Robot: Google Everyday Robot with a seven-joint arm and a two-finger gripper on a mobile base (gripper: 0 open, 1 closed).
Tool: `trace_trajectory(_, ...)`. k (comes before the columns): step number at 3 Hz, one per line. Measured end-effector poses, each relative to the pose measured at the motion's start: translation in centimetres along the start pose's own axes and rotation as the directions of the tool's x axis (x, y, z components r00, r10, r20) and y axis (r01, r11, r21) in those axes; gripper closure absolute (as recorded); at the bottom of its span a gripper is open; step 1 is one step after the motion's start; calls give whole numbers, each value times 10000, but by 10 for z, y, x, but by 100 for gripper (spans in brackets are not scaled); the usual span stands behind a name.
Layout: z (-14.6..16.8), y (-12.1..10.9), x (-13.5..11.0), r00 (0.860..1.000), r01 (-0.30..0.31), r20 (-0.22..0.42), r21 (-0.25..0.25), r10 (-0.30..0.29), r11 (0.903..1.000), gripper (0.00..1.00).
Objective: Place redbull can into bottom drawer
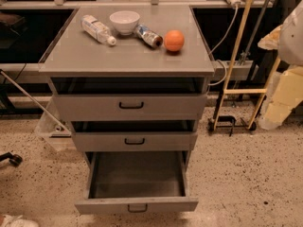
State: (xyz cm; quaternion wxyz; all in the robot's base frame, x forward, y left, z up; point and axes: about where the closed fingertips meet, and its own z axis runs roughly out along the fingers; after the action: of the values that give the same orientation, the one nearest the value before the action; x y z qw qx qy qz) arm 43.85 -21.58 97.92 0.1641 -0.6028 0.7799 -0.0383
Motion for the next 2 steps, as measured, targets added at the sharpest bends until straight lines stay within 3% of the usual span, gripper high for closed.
trace_trajectory(1,10,-15,-19,9996,72,284,364,-82,9993,0)
trace_trajectory(2,10,-15,-19,9996,72,285,363,-82,9993,0)
